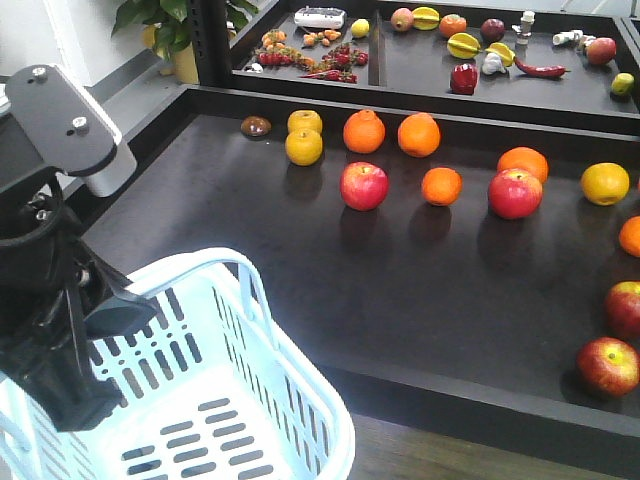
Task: Pick three apples into basket with both arms
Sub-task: 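Turn the base toward the fruit table with the red apples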
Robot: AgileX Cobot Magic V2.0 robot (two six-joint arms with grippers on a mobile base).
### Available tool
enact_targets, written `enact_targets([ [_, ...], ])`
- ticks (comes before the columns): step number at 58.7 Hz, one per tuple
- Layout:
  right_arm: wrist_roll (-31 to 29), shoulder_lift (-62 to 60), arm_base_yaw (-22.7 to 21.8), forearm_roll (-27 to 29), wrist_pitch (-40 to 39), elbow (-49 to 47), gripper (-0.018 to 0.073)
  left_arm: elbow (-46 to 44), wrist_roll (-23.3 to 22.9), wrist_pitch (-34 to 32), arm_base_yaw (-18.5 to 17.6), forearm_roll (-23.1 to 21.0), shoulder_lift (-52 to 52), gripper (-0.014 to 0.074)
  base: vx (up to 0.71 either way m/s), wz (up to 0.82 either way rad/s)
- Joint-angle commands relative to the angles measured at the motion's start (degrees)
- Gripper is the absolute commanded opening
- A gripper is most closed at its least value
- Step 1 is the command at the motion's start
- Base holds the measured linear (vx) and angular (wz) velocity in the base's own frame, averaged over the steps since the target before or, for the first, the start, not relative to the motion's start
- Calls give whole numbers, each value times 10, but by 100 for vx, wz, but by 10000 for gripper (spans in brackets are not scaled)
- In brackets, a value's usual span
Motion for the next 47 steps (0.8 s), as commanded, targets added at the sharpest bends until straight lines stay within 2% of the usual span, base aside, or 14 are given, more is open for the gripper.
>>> enact_targets([
  [1,-3,11,0,-2,-41,6,-5,-14,-8,-37,0,0,-15,-6,3,3],
  [47,-3,11,0,-2,-41,6,-5,-14,-8,-37,0,0,-15,-6,4,-8],
])
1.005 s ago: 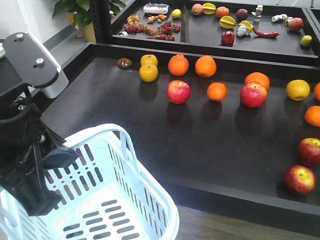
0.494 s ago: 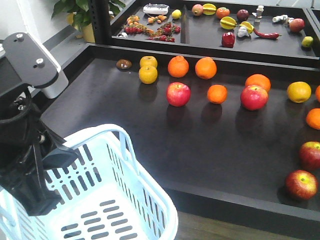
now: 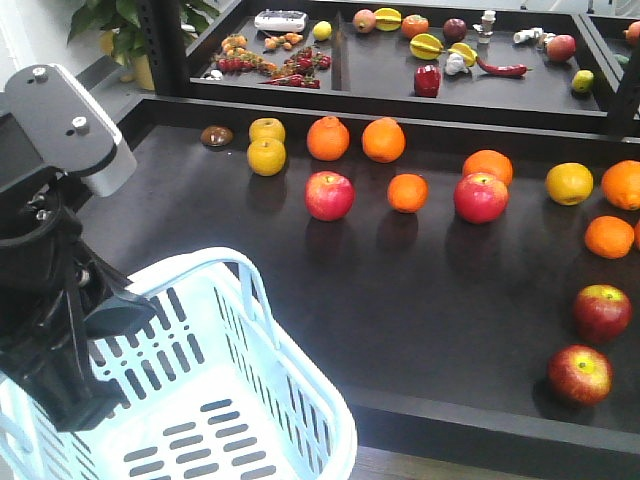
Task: Pick three apples into basket with both arms
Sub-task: 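Turn the base toward the fruit table with the red apples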
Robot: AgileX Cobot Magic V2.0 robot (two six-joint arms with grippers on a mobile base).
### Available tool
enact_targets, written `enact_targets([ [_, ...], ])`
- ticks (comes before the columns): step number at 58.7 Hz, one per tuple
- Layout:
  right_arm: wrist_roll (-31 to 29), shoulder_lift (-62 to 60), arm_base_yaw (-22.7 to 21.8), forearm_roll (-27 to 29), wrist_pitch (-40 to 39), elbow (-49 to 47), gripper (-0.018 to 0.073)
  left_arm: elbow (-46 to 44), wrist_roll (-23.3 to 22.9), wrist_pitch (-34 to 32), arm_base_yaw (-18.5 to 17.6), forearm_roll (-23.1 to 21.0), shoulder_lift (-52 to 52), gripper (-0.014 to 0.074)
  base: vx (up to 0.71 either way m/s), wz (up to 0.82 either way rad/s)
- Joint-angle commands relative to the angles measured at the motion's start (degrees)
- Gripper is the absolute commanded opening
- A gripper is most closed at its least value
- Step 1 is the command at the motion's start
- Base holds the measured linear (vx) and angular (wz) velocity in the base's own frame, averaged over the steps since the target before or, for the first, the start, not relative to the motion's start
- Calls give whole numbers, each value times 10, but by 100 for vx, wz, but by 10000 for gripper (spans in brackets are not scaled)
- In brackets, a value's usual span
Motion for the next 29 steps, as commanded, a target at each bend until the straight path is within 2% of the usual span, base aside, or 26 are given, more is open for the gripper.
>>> enact_targets([
  [1,-3,11,0,-2,-41,6,-5,-14,-8,-37,0,0,-15,-6,7,-12],
  [29,-3,11,0,-2,-41,6,-5,-14,-8,-37,0,0,-15,-6,10,-14],
])
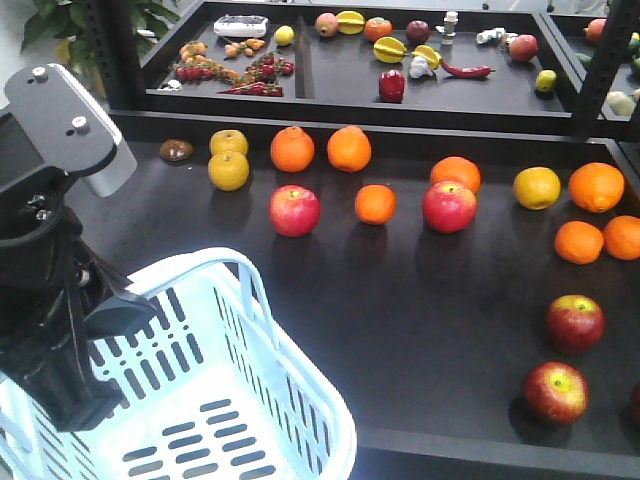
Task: Pick three apples into basket with both arms
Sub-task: 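Turn the base toward the fruit table with the red apples, then drive the base up to the fruit table edge holding the basket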
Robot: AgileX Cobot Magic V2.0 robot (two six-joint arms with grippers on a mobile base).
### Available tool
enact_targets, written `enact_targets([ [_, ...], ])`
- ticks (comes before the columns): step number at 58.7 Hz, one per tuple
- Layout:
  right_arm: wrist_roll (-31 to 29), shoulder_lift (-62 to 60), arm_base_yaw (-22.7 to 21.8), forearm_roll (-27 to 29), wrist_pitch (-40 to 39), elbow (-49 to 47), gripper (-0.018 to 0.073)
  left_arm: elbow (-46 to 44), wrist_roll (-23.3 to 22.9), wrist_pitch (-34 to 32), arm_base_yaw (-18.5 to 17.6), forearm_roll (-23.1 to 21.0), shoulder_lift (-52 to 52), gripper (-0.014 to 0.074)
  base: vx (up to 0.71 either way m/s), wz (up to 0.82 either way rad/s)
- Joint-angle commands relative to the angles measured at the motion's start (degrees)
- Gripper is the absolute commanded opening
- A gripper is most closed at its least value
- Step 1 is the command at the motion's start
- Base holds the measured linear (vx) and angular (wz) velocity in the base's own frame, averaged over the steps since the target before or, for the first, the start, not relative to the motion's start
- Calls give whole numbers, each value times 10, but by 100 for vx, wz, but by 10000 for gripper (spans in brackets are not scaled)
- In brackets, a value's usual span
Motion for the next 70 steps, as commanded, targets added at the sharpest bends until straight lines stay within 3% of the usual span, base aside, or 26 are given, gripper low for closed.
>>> enact_targets([
  [1,-3,11,0,-2,-41,6,-5,-14,-8,-37,0,0,-15,-6,12,-17],
  [70,-3,11,0,-2,-41,6,-5,-14,-8,-37,0,0,-15,-6,9,-11],
])
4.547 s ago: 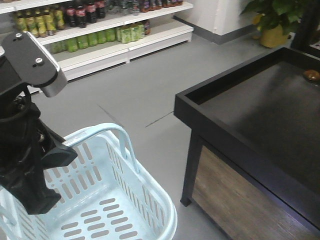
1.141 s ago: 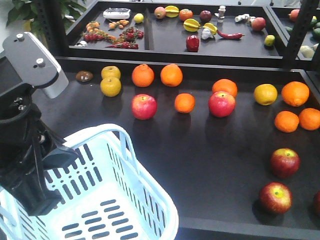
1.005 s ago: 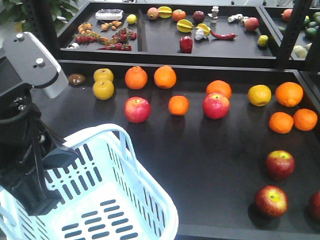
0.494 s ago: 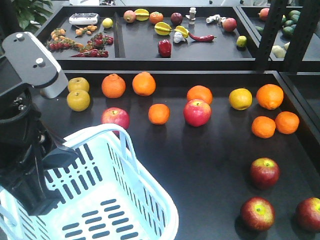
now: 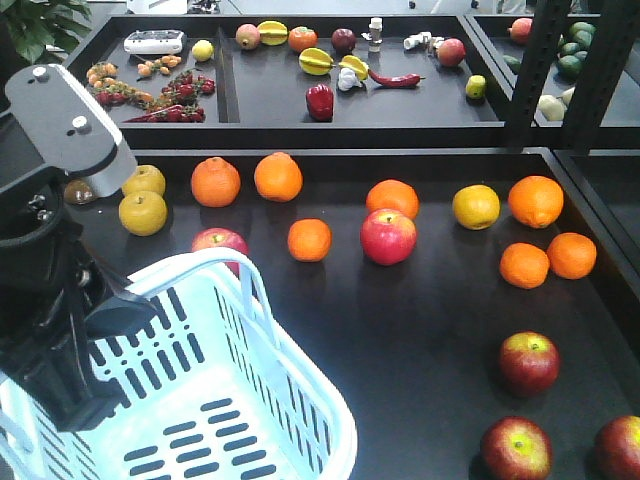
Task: Pick three apples into basket with both arms
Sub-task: 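Drive the base up to the fruit table edge holding the basket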
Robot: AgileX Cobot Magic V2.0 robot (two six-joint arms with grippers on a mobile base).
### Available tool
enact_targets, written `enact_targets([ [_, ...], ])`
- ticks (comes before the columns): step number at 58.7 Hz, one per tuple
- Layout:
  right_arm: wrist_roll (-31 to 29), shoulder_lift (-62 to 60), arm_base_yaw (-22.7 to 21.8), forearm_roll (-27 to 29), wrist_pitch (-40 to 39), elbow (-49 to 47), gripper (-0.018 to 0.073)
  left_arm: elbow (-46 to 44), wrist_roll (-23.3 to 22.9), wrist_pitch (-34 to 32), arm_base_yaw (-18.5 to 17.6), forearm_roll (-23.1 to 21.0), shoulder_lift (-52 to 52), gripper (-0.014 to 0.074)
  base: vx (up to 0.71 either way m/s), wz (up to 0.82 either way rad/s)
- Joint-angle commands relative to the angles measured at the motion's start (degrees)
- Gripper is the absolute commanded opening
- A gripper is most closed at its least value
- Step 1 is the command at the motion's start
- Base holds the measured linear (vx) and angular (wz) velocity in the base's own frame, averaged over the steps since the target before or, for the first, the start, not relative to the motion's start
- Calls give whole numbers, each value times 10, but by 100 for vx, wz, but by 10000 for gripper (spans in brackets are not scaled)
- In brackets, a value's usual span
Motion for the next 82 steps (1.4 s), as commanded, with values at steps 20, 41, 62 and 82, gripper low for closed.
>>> enact_targets([
  [20,-3,11,0,-2,-41,6,-5,-14,-8,-37,0,0,-15,-6,5,0],
  [41,-3,11,0,-2,-41,6,-5,-14,-8,-37,0,0,-15,-6,2,0],
  [62,-3,11,0,-2,-41,6,-5,-14,-8,-37,0,0,-15,-6,0,0],
  [82,-3,11,0,-2,-41,6,-5,-15,-7,-41,0,0,-15,-6,0,0],
])
